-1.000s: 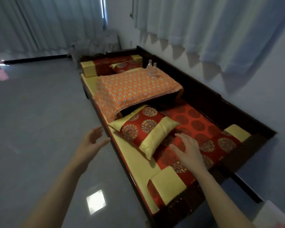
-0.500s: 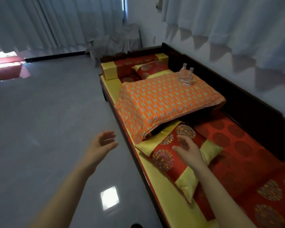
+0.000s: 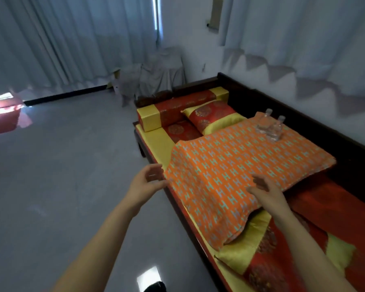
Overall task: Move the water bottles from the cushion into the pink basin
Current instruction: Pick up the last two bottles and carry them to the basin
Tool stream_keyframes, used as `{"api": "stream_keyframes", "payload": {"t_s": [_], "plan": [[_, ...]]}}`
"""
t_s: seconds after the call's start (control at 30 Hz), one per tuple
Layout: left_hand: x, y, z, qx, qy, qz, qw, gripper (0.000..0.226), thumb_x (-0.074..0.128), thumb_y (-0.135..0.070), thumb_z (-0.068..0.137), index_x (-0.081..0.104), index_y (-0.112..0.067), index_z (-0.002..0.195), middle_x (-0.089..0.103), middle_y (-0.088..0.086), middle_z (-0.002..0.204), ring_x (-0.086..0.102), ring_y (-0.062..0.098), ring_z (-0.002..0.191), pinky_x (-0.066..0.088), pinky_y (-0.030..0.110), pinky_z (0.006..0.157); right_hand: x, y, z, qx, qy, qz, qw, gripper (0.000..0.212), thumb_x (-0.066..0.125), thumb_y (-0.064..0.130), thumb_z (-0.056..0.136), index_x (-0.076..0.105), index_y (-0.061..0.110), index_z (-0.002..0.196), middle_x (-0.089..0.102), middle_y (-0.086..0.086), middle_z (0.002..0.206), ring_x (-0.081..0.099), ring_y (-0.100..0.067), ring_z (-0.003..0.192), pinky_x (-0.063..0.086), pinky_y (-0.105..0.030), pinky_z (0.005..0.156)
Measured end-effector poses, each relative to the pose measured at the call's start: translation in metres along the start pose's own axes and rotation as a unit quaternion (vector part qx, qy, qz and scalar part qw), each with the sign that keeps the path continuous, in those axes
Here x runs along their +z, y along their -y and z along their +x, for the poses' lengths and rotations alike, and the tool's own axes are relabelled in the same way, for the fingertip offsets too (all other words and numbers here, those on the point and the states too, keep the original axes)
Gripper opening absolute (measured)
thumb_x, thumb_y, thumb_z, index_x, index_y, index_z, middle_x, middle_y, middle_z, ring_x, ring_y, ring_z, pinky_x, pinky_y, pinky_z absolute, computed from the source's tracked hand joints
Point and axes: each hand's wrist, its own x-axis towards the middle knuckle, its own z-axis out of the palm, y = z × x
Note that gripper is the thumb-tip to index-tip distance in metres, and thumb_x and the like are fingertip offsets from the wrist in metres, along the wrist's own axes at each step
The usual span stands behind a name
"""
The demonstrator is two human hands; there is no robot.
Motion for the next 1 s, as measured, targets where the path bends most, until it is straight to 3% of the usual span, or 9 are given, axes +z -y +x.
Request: {"api": "stream_keyframes", "payload": {"t_s": [0.1, 0.23, 0.3, 0.43, 0.63, 0.7, 0.87, 0.93, 1.0], "plan": [[-0.023, -0.015, 0.076, 0.013, 0.055, 0.017, 0.998, 0.045, 0.074, -0.005, 0.080, 0.058, -0.017, 0.119, 0.064, 0.006, 0.115, 0.062, 0.014, 0.101, 0.051, 0.015, 0.071, 0.028, 0.016, 0.032, 0.006, -0.067, 0.018, 0.998, 0.039, 0.073, 0.009, 0.081, 0.060, 0.021, 0.115, 0.061, -0.006, 0.117, 0.056, -0.022, 0.112, 0.046, -0.044, 0.098], [-0.028, -0.027, 0.156, 0.006, 0.110, 0.039, 0.993, 0.042, 0.070, -0.001, 0.082, 0.058, -0.009, 0.122, 0.065, 0.012, 0.116, 0.063, 0.023, 0.104, 0.053, 0.025, 0.081, 0.049, 0.037, 0.067, 0.032, -0.110, 0.021, 0.993, 0.041, 0.072, 0.006, 0.081, 0.058, 0.014, 0.118, 0.060, -0.006, 0.116, 0.055, -0.021, 0.110, 0.045, -0.042, 0.099], [-0.022, -0.026, 0.185, 0.002, 0.158, 0.062, 0.985, 0.035, 0.068, -0.004, 0.085, 0.060, -0.007, 0.119, 0.066, 0.014, 0.114, 0.064, 0.020, 0.099, 0.052, 0.021, 0.079, 0.057, 0.035, 0.077, 0.053, -0.139, 0.031, 0.988, 0.039, 0.072, 0.004, 0.081, 0.058, 0.015, 0.115, 0.059, -0.006, 0.117, 0.055, -0.022, 0.110, 0.045, -0.042, 0.099], [0.000, -0.027, 0.235, 0.001, 0.210, 0.087, 0.974, 0.024, 0.066, -0.014, 0.089, 0.066, -0.006, 0.112, 0.069, 0.009, 0.101, 0.063, 0.009, 0.082, 0.044, 0.004, 0.059, 0.055, 0.033, 0.099, 0.091, -0.168, 0.036, 0.981, 0.038, 0.071, 0.002, 0.082, 0.057, 0.016, 0.114, 0.058, -0.010, 0.120, 0.053, -0.026, 0.116, 0.044, -0.048, 0.101], [0.054, -0.041, 0.306, -0.017, 0.261, 0.080, 0.962, 0.023, 0.059, -0.012, 0.093, 0.064, 0.001, 0.111, 0.068, 0.015, 0.103, 0.062, 0.011, 0.080, 0.042, 0.003, 0.052, 0.042, 0.024, 0.152, 0.107, -0.225, 0.049, 0.967, 0.039, 0.067, -0.003, 0.083, 0.057, 0.006, 0.120, 0.056, -0.016, 0.122, 0.054, -0.028, 0.115, 0.045, -0.041, 0.094], [0.068, -0.047, 0.329, -0.017, 0.280, 0.090, 0.955, 0.021, 0.060, -0.013, 0.093, 0.064, -0.001, 0.110, 0.069, 0.013, 0.103, 0.064, 0.010, 0.080, 0.042, 0.004, 0.052, 0.038, 0.021, 0.174, 0.104, -0.243, 0.053, 0.963, 0.039, 0.066, -0.004, 0.083, 0.057, 0.004, 0.120, 0.056, -0.016, 0.120, 0.053, -0.030, 0.117, 0.044, -0.045, 0.098], [0.098, -0.083, 0.412, 0.015, 0.305, 0.110, 0.946, 0.013, 0.066, -0.017, 0.088, 0.070, -0.013, 0.100, 0.073, 0.004, 0.088, 0.068, 0.016, 0.080, 0.048, 0.015, 0.063, 0.028, 0.016, 0.249, 0.120, -0.278, 0.080, 0.950, 0.040, 0.067, -0.007, 0.081, 0.058, 0.002, 0.119, 0.057, -0.015, 0.118, 0.053, -0.029, 0.118, 0.044, -0.037, 0.093], [0.107, -0.095, 0.438, 0.023, 0.291, 0.100, 0.951, 0.013, 0.068, -0.021, 0.086, 0.072, -0.016, 0.098, 0.074, 0.004, 0.090, 0.068, 0.017, 0.079, 0.051, 0.029, 0.069, 0.019, 0.025, 0.275, 0.113, -0.279, 0.095, 0.949, 0.039, 0.067, -0.003, 0.082, 0.058, 0.009, 0.118, 0.055, -0.011, 0.118, 0.054, -0.021, 0.111, 0.050, -0.032, 0.080], [0.116, -0.094, 0.463, 0.021, 0.292, 0.114, 0.950, 0.016, 0.069, -0.023, 0.086, 0.072, -0.017, 0.100, 0.073, 0.004, 0.093, 0.066, 0.017, 0.081, 0.053, 0.027, 0.067, 0.016, 0.022, 0.300, 0.113, -0.285, 0.081, 0.948, 0.039, 0.067, -0.004, 0.082, 0.058, 0.007, 0.118, 0.054, -0.010, 0.114, 0.051, -0.017, 0.106, 0.048, -0.019, 0.069]]}}
